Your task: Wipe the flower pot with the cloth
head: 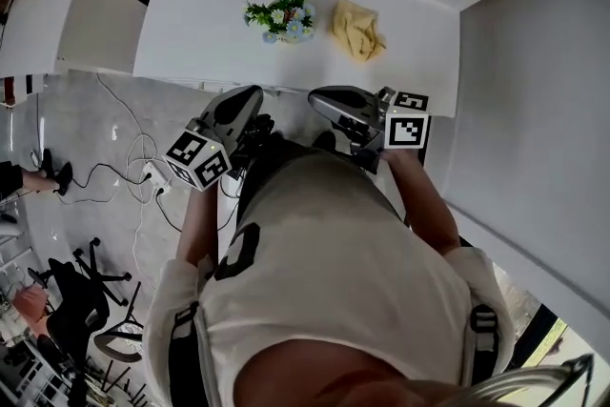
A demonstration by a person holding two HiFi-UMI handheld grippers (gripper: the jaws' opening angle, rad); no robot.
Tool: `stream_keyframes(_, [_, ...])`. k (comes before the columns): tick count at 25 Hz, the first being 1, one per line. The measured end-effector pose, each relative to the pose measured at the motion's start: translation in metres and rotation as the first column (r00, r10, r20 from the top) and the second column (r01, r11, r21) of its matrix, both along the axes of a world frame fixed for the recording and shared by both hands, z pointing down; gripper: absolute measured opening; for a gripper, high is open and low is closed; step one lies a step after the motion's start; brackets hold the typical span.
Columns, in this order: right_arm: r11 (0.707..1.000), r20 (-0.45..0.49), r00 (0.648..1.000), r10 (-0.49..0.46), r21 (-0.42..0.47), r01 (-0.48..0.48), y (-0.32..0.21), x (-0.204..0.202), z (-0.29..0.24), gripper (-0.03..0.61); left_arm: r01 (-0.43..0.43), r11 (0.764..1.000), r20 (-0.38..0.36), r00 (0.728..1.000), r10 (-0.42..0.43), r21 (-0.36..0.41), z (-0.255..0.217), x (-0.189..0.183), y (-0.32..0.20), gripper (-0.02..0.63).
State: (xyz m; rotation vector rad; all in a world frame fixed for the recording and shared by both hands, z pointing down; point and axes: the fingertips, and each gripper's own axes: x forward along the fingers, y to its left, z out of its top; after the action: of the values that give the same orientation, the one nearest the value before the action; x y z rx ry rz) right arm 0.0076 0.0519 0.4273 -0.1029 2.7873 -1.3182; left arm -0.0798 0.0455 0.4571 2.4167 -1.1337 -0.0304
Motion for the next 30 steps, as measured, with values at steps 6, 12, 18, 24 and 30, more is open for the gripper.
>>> stream_keyframes(6, [0.993,0.117,0.993,0.001,-0.113,0.012,0.017,-0.048,-0.020,0.011,-0.077,0.997,-0.111,0.991,0.077,0.010,-0.007,-0.032,0.002,0.020])
stream_keyframes(12, [0.986,0.053,0.998,-0.019,-0.163,0.028,0.031,-0.086,0.001,0.011,-0.069,0.997,-0.143,0.988,0.062,-0.040,0.014,-0.067,0.008,0.020])
stream_keyframes(18, [0.975,0.062,0.998,0.005,-0.222,0.009,0.048,-0.123,0.003,0.011,-0.097,0.994,-0.121,0.988,0.092,-0.040,0.018,-0.099,0.032,0.020])
stream_keyframes(24, [0.974,0.051,0.999,0.004,-0.225,0.008,0.066,-0.140,0.007,0.011,-0.193,0.980,-0.059,0.980,0.190,-0.040,0.028,-0.106,0.053,0.020])
stream_keyframes(30, [0.965,0.039,0.995,0.094,-0.249,-0.081,0.076,-0.127,0.014,0.010,-0.282,0.958,-0.068,0.958,0.278,-0.060,0.033,-0.088,0.070,0.020])
